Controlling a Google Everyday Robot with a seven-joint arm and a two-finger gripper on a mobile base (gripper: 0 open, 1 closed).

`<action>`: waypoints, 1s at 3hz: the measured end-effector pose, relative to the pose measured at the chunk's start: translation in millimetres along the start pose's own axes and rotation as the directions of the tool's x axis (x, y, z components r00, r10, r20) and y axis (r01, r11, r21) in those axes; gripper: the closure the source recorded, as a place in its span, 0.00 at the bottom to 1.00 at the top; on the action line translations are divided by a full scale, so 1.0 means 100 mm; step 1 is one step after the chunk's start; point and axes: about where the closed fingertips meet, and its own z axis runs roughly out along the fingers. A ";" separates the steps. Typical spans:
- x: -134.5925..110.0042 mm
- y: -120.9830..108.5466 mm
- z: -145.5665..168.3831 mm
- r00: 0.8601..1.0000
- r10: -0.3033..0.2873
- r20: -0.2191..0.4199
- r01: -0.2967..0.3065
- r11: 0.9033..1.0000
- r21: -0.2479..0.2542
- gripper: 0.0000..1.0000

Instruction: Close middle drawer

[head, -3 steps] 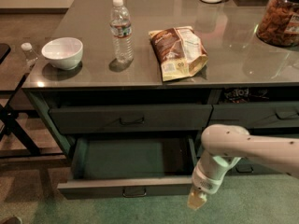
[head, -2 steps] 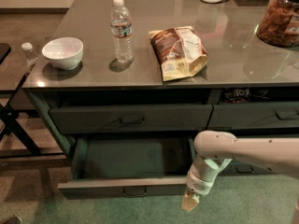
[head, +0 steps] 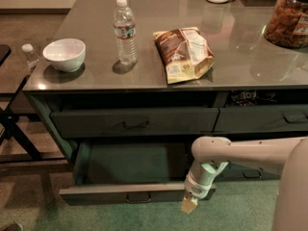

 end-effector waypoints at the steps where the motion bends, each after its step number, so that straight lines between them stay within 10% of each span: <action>1: -0.14 -0.24 0.09 1.000 -0.004 -0.008 0.004 0.999 0.039 1.00; 3: -0.14 -0.24 0.09 1.000 -0.004 -0.008 0.004 0.999 0.039 0.81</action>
Offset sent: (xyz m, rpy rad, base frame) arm 0.0390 0.0090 -0.0237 -0.0361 -0.0556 -0.0033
